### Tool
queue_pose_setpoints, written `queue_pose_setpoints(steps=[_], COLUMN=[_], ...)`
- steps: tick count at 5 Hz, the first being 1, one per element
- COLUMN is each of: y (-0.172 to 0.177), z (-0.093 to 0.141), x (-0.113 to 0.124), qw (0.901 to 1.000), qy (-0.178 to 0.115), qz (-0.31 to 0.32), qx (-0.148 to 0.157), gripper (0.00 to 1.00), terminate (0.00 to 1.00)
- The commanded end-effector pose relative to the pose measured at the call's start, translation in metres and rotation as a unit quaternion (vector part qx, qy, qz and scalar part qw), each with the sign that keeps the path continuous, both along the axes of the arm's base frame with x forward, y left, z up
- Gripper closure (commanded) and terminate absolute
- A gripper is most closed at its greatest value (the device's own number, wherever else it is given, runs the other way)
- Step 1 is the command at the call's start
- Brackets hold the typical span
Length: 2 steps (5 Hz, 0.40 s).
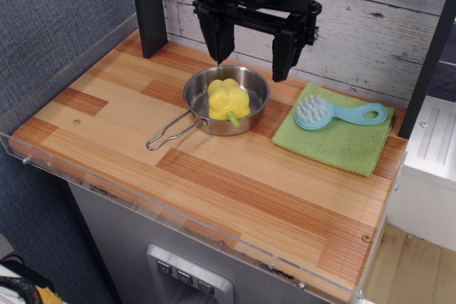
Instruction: Put the yellow pepper inside the metal pot.
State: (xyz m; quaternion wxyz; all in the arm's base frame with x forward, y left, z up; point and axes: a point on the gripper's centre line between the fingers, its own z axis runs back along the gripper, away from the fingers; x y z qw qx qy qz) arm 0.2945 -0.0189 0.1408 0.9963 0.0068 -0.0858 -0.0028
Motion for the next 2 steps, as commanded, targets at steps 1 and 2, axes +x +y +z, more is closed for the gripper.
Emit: queue_pose_setpoints(steps=[1, 2], y=[-0.0023, -0.0023], z=[0.0163, 0.0163], x=[-0.004, -0.004], qw=[0.9997, 0.9997], qy=[-0.022, -0.022], qz=[-0.008, -0.008], qx=[0.001, 0.001], gripper=[0.0, 0.0], terminate=[0.0, 1.0])
